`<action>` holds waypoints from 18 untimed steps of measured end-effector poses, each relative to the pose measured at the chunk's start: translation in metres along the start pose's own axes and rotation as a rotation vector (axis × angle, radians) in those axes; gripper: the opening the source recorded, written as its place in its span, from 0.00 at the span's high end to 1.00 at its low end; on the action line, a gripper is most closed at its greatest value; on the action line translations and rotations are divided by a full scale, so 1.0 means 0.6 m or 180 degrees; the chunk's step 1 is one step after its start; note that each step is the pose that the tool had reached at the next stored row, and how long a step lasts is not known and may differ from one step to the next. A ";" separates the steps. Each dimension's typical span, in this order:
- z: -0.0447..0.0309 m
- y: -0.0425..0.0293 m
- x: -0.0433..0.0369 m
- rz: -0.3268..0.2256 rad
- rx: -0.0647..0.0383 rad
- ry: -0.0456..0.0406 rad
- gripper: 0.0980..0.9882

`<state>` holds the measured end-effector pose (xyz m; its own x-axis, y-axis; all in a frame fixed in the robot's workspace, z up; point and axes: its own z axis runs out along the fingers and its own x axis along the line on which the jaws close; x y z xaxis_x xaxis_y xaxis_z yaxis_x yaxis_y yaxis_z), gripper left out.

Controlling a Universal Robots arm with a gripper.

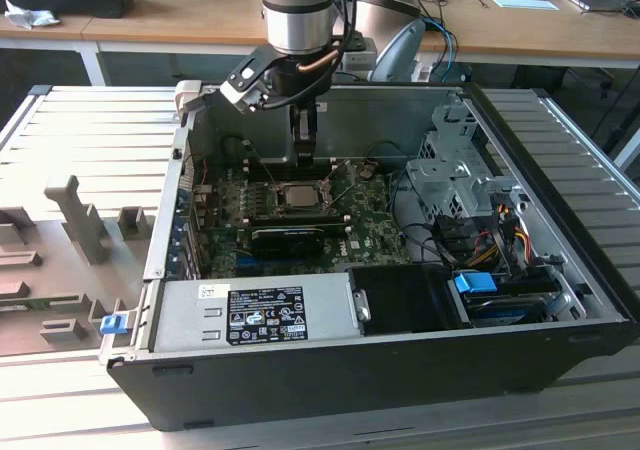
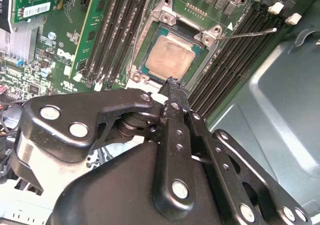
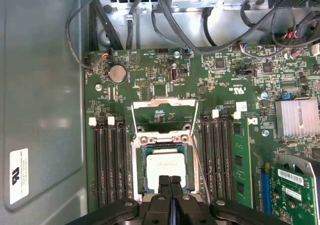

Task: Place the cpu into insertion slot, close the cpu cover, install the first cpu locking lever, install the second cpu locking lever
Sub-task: 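Close the cpu cover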

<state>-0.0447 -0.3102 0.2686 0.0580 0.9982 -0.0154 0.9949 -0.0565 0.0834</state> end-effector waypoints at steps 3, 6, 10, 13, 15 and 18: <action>-0.004 0.000 0.000 0.0000 0.0000 0.0000 0.99; -0.010 0.001 0.000 0.0000 0.0000 -0.0001 0.99; -0.017 0.015 0.001 0.0000 0.0011 -0.0001 0.99; -0.015 0.036 0.001 -0.0001 0.0022 -0.0001 0.99; -0.015 0.040 0.001 0.0000 0.0022 -0.0002 0.99; -0.014 0.049 0.000 0.0000 0.0022 0.0001 0.99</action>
<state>-0.0161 -0.3115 0.2792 0.0579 0.9982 -0.0152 0.9955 -0.0566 0.0764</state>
